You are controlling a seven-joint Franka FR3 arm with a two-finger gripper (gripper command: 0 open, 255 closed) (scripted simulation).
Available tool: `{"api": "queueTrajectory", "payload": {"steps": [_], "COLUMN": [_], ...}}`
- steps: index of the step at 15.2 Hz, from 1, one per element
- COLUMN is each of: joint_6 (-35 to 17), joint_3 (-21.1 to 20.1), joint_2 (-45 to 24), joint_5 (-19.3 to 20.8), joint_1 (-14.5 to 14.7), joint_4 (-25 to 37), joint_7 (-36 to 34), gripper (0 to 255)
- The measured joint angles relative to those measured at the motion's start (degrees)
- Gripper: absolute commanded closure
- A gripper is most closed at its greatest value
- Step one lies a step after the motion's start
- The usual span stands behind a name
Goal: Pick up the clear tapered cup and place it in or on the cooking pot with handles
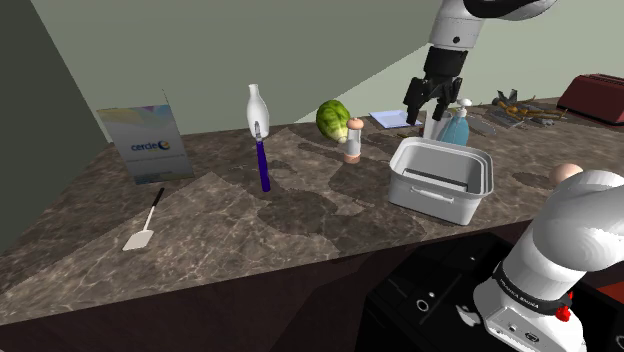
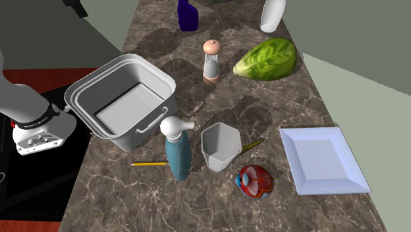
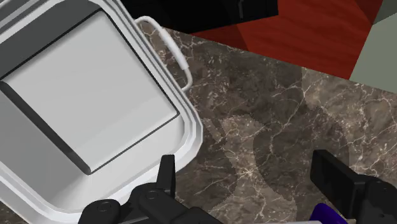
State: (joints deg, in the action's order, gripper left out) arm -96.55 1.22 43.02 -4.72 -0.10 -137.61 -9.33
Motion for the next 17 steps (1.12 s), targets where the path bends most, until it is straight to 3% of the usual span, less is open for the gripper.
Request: {"api": "queueTrajectory", "payload": {"steps": [4,17], "joint_6": [-2.06,-12.32], "joint_3": [1.5,11.98], "joint_2": [-2.16,-21.1], "joint_5": [1.52,8.79], "joint_1": [-0.91,-6.13], "joint_4": [-0.26,7.48], "joint_7": [1.82,13.92], "gripper": [0,0]}}
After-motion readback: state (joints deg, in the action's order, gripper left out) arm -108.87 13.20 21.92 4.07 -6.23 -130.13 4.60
